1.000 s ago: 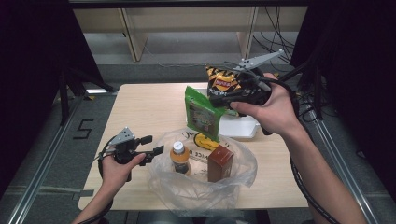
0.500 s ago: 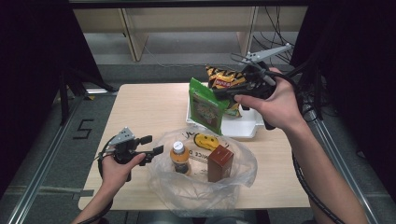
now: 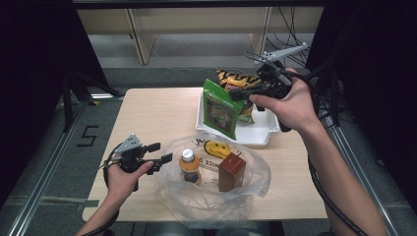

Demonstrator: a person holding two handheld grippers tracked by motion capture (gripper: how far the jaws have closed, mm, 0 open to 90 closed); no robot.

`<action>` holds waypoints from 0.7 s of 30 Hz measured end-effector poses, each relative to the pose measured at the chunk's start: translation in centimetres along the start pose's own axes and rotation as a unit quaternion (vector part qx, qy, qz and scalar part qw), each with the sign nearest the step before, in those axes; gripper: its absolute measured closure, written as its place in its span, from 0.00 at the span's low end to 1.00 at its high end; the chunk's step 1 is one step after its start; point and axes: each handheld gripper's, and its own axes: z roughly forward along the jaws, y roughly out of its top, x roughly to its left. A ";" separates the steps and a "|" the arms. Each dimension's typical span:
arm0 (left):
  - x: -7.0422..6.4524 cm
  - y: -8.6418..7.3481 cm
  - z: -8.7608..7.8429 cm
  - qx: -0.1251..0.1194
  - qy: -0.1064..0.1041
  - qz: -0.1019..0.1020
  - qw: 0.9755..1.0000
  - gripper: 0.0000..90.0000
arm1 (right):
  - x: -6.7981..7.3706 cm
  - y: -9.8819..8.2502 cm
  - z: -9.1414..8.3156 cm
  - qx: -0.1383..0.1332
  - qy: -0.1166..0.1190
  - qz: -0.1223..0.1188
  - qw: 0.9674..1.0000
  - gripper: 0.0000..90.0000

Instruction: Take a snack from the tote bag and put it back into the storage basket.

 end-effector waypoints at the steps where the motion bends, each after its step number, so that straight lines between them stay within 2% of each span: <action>1: 0.0 0.0 0.0 0.000 0.000 0.001 1.000 0.31 | -0.3 0.0 0.0 0.001 -0.005 -0.005 1.000 1.00; 6: 0.1 0.0 -0.1 -0.001 0.001 0.000 1.000 0.31 | -1.0 0.0 0.4 0.007 -0.009 0.002 1.000 1.00; 11: 0.1 0.0 -0.1 0.000 0.000 0.002 1.000 0.31 | -1.7 -0.3 1.0 -0.006 -0.020 0.003 1.000 1.00; 14: 0.0 0.0 -0.1 0.000 0.002 -0.003 1.000 0.31 | -2.3 -0.3 1.0 0.003 -0.021 -0.002 1.000 1.00; 16: 0.1 0.0 -0.2 0.000 0.004 -0.001 1.000 0.31 | -2.3 -0.3 1.1 0.006 -0.021 0.011 1.000 1.00; 19: 0.1 0.0 -0.2 0.001 0.003 0.003 1.000 0.31 | -3.0 -0.2 1.3 0.004 -0.027 0.000 1.000 1.00; 21: 0.1 0.0 -0.2 0.002 0.003 0.003 1.000 0.31 | -3.3 -0.2 1.5 0.003 -0.025 0.008 1.000 1.00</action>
